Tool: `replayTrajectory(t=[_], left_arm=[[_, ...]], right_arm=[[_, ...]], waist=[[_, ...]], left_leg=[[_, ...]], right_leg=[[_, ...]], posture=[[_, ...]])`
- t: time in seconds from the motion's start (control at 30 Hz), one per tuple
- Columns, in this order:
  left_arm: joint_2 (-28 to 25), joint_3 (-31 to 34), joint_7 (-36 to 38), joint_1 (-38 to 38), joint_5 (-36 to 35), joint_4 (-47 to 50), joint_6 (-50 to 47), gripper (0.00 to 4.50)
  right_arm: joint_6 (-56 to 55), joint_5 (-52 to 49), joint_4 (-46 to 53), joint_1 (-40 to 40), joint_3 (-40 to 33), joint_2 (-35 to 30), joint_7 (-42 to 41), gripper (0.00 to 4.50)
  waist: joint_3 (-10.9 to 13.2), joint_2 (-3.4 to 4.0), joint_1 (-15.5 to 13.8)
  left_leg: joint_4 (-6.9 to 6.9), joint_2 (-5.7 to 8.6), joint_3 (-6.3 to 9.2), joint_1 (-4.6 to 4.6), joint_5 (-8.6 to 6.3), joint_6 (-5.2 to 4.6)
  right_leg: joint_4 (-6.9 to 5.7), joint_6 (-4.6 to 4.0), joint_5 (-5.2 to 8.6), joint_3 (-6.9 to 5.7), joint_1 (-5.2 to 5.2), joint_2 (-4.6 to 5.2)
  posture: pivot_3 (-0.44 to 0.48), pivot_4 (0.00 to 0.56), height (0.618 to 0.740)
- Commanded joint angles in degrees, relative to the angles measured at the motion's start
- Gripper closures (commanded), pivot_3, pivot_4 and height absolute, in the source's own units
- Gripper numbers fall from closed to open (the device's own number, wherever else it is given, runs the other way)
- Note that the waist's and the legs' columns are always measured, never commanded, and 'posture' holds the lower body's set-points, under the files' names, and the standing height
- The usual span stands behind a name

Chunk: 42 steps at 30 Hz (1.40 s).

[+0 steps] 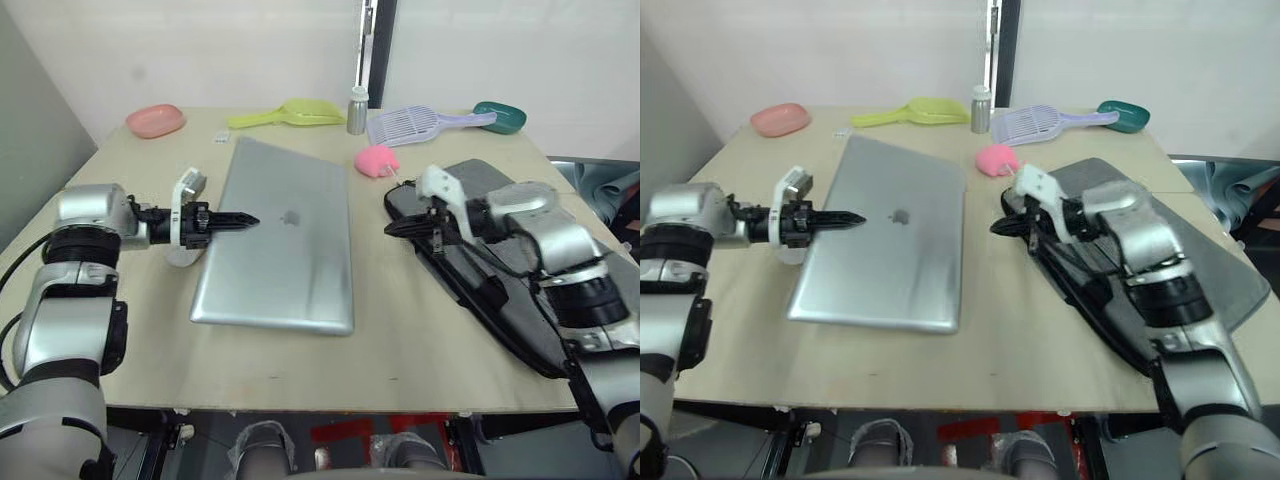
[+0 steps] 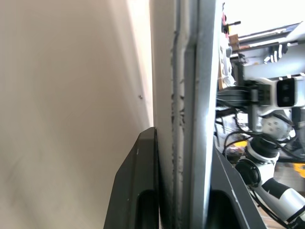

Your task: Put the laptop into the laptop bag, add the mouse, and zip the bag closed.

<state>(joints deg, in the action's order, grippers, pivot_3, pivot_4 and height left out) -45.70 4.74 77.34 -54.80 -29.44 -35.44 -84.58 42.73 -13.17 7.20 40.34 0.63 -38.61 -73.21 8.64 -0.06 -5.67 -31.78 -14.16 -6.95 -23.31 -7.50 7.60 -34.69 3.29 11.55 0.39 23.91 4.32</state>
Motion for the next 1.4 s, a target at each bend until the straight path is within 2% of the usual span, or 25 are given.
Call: replayTrajectory(t=[0.03, 0.17, 0.23, 0.4, 0.53, 0.67, 0.8, 1.03, 1.13, 1.4], left_arm=[[-0.7, 10.7, -0.9, 2.8, -9.1, 12.6, -3.6, 4.19], [1.0, 19.5, -8.0, 7.1, -14.3, 19.0, -7.3, 4.19], [1.6, 22.8, -13.0, 9.9, -20.1, 20.4, -7.9, 4.19], [0.3, 26.3, -23.7, 20.5, -35.6, 28.1, -7.9, 4.19], [-2.4, 27.6, -29.6, 26.5, -43.4, 29.2, -7.9, 4.19], [-5.4, 25.9, -34.4, 32.1, -49.4, 27.8, -7.9, 4.19], [-4.1, 27.3, -40.0, 35.4, -55.0, 28.2, -7.9, 4.19], [-2.7, 25.5, -46.5, 35.6, -62.7, 27.4, -6.7, 4.19], [-2.8, 23.5, -48.6, 35.5, -66.3, 26.4, -6.2, 4.19], [-3.4, 19.2, -54.9, 37.8, -73.8, 27.9, -0.9, 4.19]], right_arm=[[8.3, -7.8, 8.2, -3.5, -11.2, -3.5, 3.3, 4.5], [12.6, -13.0, 13.4, -10.7, -21.1, -7.2, 6.7, 4.5], [13.8, -13.6, 15.7, -17.1, -27.4, -9.6, 8.5, 4.5], [16.3, -16.7, 20.9, -33.3, -43.1, -11.0, 9.9, 4.5], [16.9, -19.7, 23.3, -41.7, -53.0, -10.7, 9.8, 4.5], [15.8, -21.2, 23.6, -47.8, -56.7, -11.4, 9.9, 4.5], [16.0, -24.0, 24.3, -50.6, -58.7, -11.6, 10.6, 4.5], [16.6, -28.2, 23.8, -47.7, -54.2, -12.0, 16.0, 4.5], [20.0, -29.8, 22.8, -45.9, -51.3, -13.5, 18.9, 3.89], [26.0, -34.3, 26.5, -43.1, -43.0, -17.7, 24.7, 1.2]], waist=[[0.0, -0.02, -0.4], [0.0, -0.04, -0.8], [0.0, -0.03, -0.9], [0.0, -0.04, -1.0], [0.0, -0.04, -0.8], [0.0, -0.02, -0.4], [0.0, -0.02, -0.3], [0.0, -0.02, -0.3], [0.0, -0.02, -0.1], [0.0, -0.02, -0.2]], left_leg=[[0.0, 0.0, 0.0, -0.01, 0.0, 0.0], [-0.12, 0.0, 0.06, -0.02, -0.02, 0.02], [-0.21, 0.0, 0.06, 0.04, -0.2, 0.3], [-0.46, 0.0, 0.06, 0.06, -0.35, 0.46], [-0.6, -0.02, 0.06, 0.09, -0.47, 0.21], [-0.72, -0.01, -0.02, 0.35, -0.45, 0.16], [-0.87, 0.01, -0.13, 0.42, -0.45, 0.15], [-1.06, 0.01, -0.11, 0.39, -0.45, 0.11], [-1.1, 0.01, -0.12, 0.4, -0.45, 0.1], [-1.12, 0.02, -0.12, 0.4, -0.44, 0.11]], right_leg=[[0.0, -0.01, 0.01, -0.01, -0.01, 0.01], [-0.01, -0.42, 0.25, -0.06, -0.01, 0.04], [-0.05, -0.54, 0.32, -0.03, -0.03, 0.05], [-0.29, -0.54, 0.33, 0.06, -0.01, 0.07], [-0.54, -0.52, 0.35, 0.1, 0.06, 0.06], [-0.7, -0.45, 0.38, 0.29, -0.06, 0.07], [-0.82, -0.39, 0.41, 0.48, -0.05, 0.08], [-0.94, -0.39, 0.41, 0.53, -0.05, 0.07], [-1.0, -0.35, 0.39, 0.56, -0.04, 0.06], [-1.03, -0.06, 0.39, 0.61, -0.04, 0.06]], posture=[[0.0, 0.15, 0.74], [0.0, 0.15, 0.74], [0.0, 0.15, 0.74], [0.0, 0.15, 0.74], [0.0, 0.15, 0.74], [0.0, 0.15, 0.74], [0.0, 0.15, 0.74], [0.0, 0.15, 0.74], [0.0, 0.15, 0.74], [0.0, 0.15, 0.74]])
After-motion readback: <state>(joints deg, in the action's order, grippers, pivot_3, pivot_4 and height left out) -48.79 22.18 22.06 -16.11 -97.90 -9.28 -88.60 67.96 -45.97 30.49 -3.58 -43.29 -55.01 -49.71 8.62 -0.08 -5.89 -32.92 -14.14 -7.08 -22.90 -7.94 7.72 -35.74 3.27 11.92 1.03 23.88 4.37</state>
